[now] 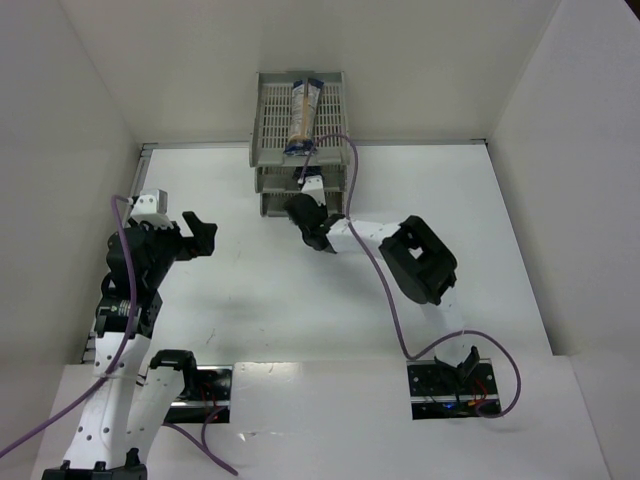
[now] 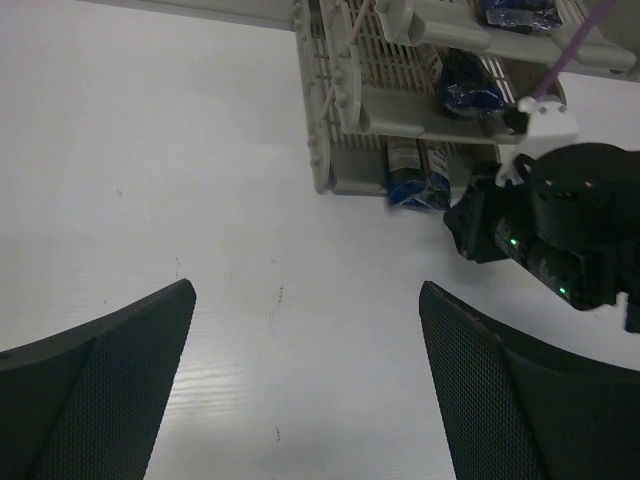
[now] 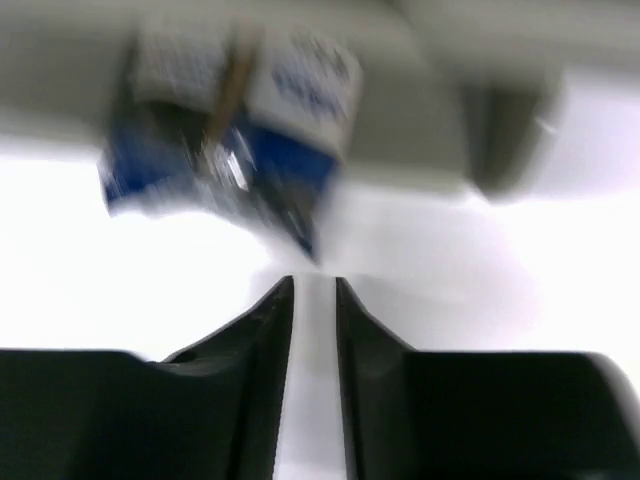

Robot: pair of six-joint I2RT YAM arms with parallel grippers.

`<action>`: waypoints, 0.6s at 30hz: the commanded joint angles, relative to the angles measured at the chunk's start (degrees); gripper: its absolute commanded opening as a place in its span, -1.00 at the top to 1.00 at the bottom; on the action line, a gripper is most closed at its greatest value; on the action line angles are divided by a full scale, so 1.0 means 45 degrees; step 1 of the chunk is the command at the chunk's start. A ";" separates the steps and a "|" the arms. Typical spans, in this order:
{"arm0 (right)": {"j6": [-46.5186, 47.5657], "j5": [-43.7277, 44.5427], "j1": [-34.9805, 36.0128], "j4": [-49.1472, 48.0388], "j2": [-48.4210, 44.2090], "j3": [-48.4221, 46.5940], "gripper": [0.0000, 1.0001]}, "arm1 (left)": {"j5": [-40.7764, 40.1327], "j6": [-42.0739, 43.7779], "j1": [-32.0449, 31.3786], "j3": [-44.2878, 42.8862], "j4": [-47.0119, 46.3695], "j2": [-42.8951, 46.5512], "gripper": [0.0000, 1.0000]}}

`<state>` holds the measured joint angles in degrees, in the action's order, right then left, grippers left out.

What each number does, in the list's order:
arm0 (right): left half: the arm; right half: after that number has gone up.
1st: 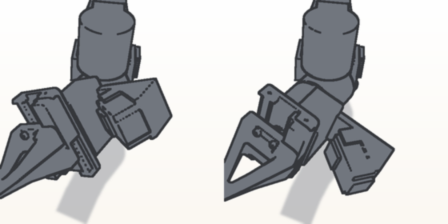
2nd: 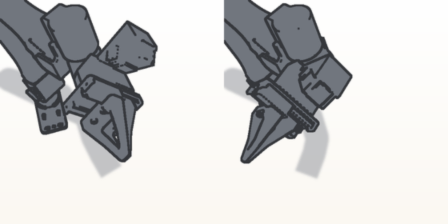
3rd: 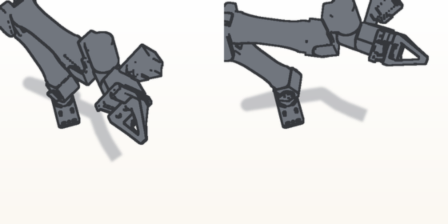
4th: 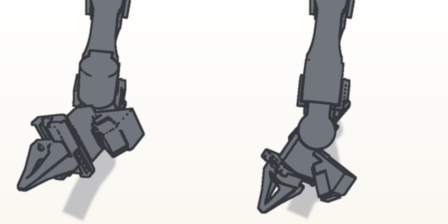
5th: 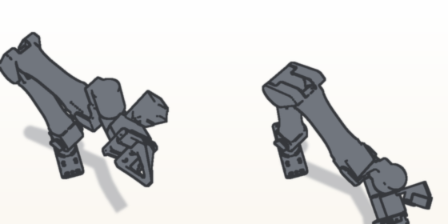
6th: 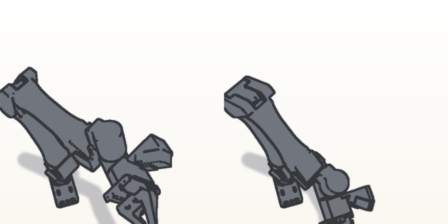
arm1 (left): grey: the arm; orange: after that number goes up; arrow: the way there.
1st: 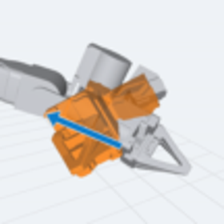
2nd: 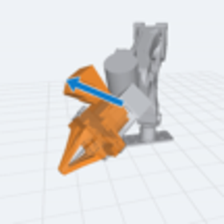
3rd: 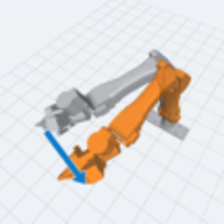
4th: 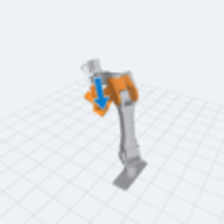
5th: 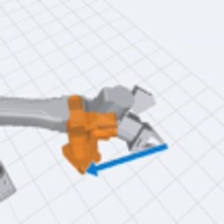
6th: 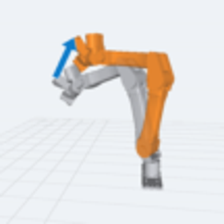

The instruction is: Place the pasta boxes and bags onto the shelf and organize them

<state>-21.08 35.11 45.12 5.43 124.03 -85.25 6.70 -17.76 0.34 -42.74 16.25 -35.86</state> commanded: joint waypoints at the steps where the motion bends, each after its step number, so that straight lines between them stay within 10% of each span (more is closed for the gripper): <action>1: 0.0894 0.0088 0.0537 -0.1653 -0.2479 0.1694 0.37 | 0.0035 0.0255 0.0100 0.0045 -0.0506 0.0058 -1.00; 7: 0.0199 -0.0477 0.1476 -0.1934 -0.5932 0.4216 -0.10 | 0.0269 0.0255 0.0100 0.0045 -0.0506 0.0058 -1.00; 10: -0.1012 -0.0713 0.1476 -0.1191 -0.7109 0.5349 -0.93 | 0.0386 0.0138 0.0100 0.0045 -0.0506 0.0175 -1.00; 18: -0.2972 -0.3909 -0.1272 0.4629 -1.0463 0.6616 -1.00 | 0.0503 0.0138 0.0100 0.0201 -0.0506 0.0527 -1.00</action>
<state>-30.30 25.65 44.93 14.52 83.53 -59.02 7.81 -17.80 0.36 -42.72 16.25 -34.33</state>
